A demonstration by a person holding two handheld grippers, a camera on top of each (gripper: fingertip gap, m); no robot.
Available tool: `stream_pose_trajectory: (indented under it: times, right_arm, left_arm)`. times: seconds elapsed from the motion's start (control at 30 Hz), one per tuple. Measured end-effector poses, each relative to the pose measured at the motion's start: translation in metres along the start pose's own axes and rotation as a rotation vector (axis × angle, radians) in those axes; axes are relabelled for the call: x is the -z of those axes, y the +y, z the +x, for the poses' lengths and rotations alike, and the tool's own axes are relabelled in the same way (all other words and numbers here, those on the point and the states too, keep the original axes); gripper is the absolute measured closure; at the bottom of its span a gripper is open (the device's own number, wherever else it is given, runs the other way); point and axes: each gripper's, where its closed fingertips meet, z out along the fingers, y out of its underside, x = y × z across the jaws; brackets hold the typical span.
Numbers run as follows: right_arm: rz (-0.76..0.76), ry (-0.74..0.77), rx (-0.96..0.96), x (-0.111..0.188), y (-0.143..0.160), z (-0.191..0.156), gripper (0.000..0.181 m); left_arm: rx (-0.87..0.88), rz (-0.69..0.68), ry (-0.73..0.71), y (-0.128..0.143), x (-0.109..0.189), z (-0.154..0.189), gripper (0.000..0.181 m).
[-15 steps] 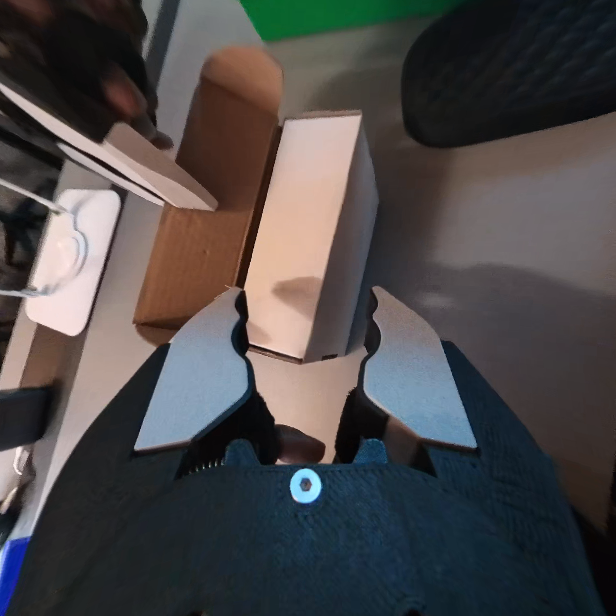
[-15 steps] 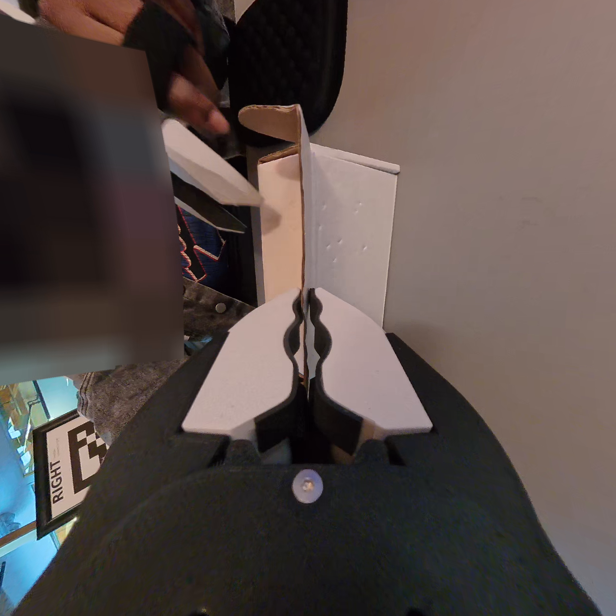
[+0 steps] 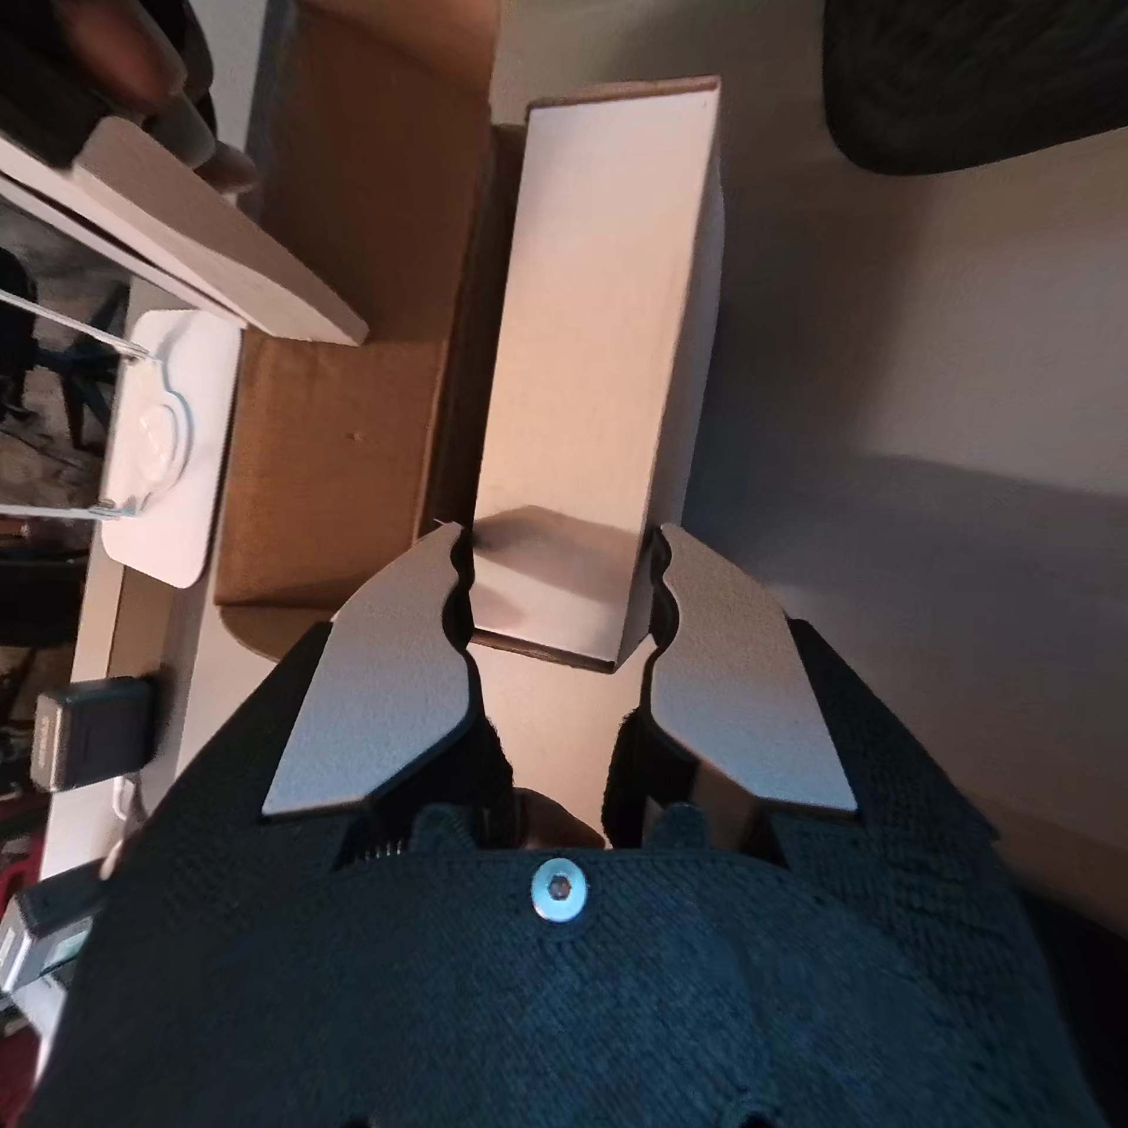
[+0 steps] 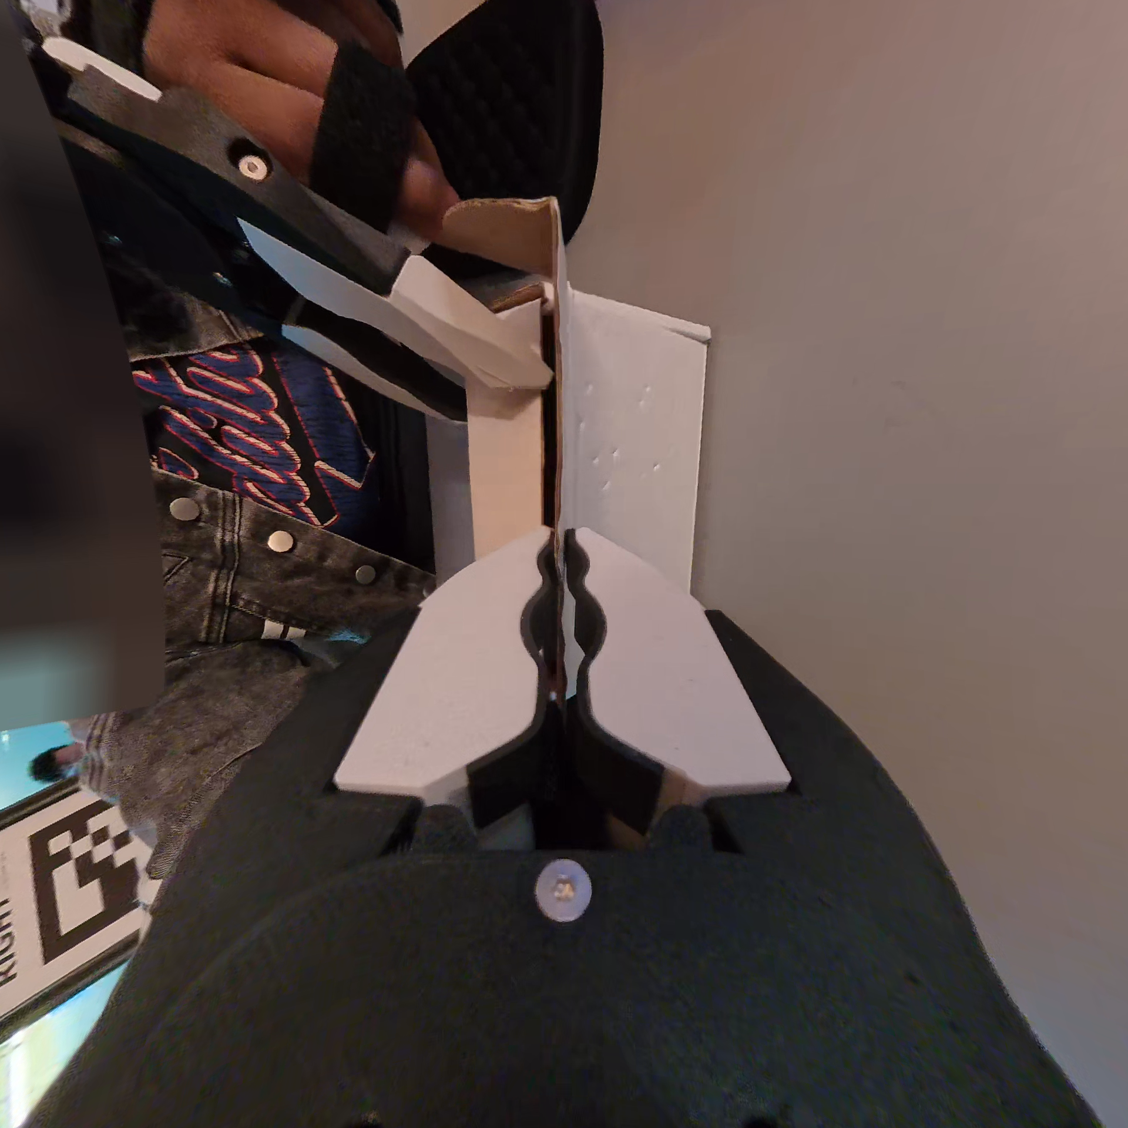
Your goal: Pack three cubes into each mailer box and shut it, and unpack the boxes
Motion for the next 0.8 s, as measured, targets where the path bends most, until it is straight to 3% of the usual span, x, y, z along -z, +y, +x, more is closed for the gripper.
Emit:
stream_pose_trajectory:
  times: [0.3,0.37,0.67,0.8]
  right_arm:
    - [0.037,0.133,0.039,0.019,-0.011,-0.005,0.179]
    - [0.059,0.162,0.051,0.025,-0.015,-0.007,0.179]
    - [0.117,0.247,0.072,0.041,-0.024,-0.008,0.179]
    - [0.113,0.468,0.09,0.06,-0.023,0.015,0.179]
  left_arm:
    - [-0.009,0.107,-0.04,-0.001,0.023,0.028,0.128]
    - [-0.009,0.119,-0.017,-0.001,0.027,0.036,0.138]
    - [-0.002,-0.049,-0.023,0.042,-0.011,0.04,0.152]
    - [-0.062,-0.104,-0.023,0.049,-0.02,0.048,0.161]
